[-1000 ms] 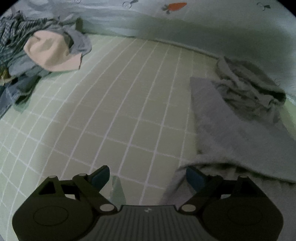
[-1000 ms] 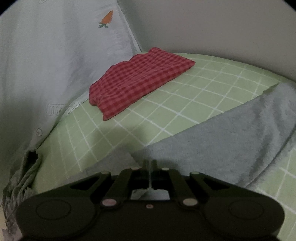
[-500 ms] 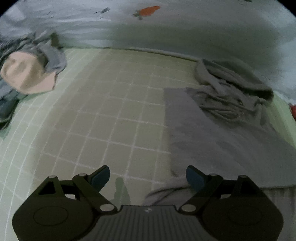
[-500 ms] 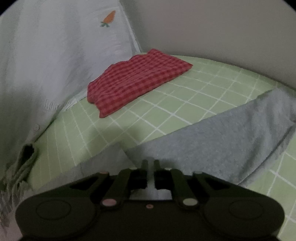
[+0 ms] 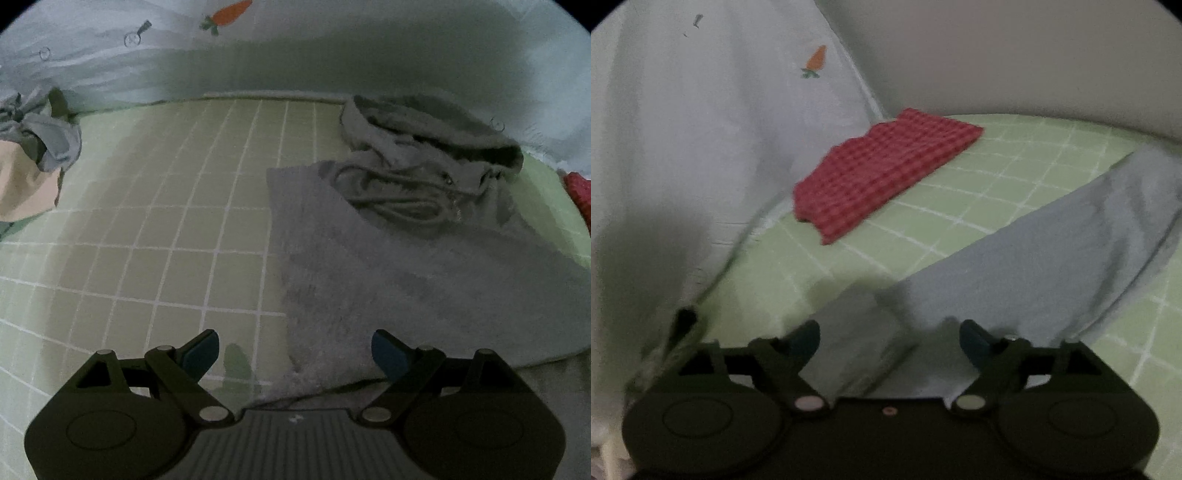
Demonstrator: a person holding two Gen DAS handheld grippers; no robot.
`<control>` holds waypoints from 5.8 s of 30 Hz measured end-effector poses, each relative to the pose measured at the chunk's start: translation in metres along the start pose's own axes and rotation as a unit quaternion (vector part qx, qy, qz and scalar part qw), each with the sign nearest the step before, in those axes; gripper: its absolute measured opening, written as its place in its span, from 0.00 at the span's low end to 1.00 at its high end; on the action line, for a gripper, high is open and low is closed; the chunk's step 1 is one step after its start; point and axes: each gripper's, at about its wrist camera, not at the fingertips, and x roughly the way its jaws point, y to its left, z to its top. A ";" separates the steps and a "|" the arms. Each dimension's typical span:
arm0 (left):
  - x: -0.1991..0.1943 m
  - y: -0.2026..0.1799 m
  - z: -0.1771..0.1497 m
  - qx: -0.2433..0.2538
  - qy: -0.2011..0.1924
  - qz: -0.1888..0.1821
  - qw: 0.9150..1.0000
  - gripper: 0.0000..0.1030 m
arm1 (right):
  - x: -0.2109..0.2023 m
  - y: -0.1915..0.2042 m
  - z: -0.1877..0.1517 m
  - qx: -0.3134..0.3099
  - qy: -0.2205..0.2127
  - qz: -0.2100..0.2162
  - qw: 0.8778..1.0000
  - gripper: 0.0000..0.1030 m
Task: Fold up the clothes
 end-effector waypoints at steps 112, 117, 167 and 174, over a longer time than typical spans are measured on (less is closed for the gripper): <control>-0.040 -0.033 -0.035 0.016 -0.087 0.005 0.996 0.92 | -0.028 0.010 -0.027 -0.084 0.071 -0.015 0.994 0.70; -0.019 -0.015 -0.010 -0.053 -0.071 -0.023 0.996 0.55 | -0.016 0.007 -0.019 -0.099 0.064 -0.020 0.993 0.70; 0.007 -0.065 -0.020 0.031 -0.007 0.040 0.999 1.00 | -0.018 -0.150 0.068 0.006 -0.065 -0.222 0.973 0.86; 0.007 -0.063 -0.020 0.031 -0.006 0.036 0.999 1.00 | -0.028 -0.178 0.074 0.142 -0.080 -0.134 0.978 0.22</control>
